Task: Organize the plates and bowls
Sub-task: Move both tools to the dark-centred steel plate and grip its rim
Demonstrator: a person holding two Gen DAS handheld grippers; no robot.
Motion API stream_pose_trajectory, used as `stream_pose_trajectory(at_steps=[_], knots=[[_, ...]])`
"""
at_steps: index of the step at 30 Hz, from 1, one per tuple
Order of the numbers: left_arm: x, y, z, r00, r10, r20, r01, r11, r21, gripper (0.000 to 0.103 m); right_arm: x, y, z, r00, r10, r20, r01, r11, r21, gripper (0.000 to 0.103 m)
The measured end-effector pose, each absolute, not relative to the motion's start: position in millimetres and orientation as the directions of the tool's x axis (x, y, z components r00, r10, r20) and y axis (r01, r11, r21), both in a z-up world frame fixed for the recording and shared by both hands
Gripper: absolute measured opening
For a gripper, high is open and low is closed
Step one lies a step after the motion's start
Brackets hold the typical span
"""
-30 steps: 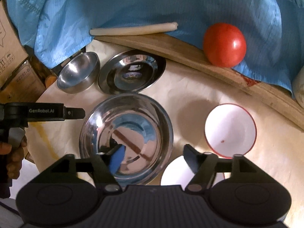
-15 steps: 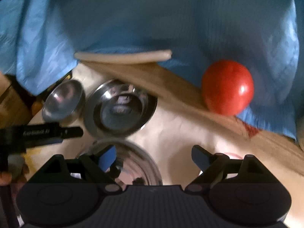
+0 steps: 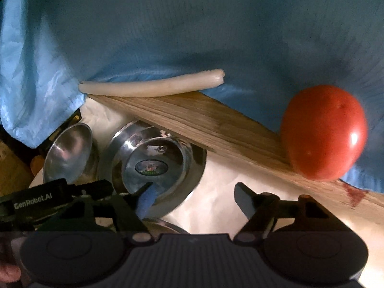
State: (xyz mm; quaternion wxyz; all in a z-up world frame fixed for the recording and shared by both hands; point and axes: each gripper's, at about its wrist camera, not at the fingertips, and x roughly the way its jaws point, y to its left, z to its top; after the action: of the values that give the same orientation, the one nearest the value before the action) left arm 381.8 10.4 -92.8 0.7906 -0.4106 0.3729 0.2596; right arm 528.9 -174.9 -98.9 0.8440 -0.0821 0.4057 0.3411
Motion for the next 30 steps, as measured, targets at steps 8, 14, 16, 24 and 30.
stream_pose_trajectory(at_steps=[8, 14, 16, 24, 30], knots=[[387, 11, -102, 0.592, 0.084, -0.802, -0.715, 0.514, -0.474, 0.065, 535, -163, -109, 0.418, 0.510, -0.751, -0.637, 0.755, 0.158, 0.057], [389, 11, -106, 0.595, 0.074, -0.800, -0.712, 0.512, -0.482, 0.050, 538, -158, -114, 0.406, 0.507, -0.760, -0.636, 0.754, 0.163, 0.050], [390, 12, -106, 0.597, 0.070, -0.799, -0.710, 0.510, -0.486, 0.044, 538, -157, -115, 0.399, 0.509, -0.763, -0.634, 0.754, 0.171, 0.045], [394, 10, -107, 0.612, 0.070, -0.788, -0.694, 0.525, -0.492, 0.027, 538, -158, -117, 0.407, 0.501, -0.764, -0.619, 0.766, 0.172, 0.029], [392, 12, -106, 0.594, 0.067, -0.802, -0.706, 0.522, -0.479, 0.018, 537, -160, -115, 0.410, 0.503, -0.761, -0.610, 0.772, 0.182, 0.026]])
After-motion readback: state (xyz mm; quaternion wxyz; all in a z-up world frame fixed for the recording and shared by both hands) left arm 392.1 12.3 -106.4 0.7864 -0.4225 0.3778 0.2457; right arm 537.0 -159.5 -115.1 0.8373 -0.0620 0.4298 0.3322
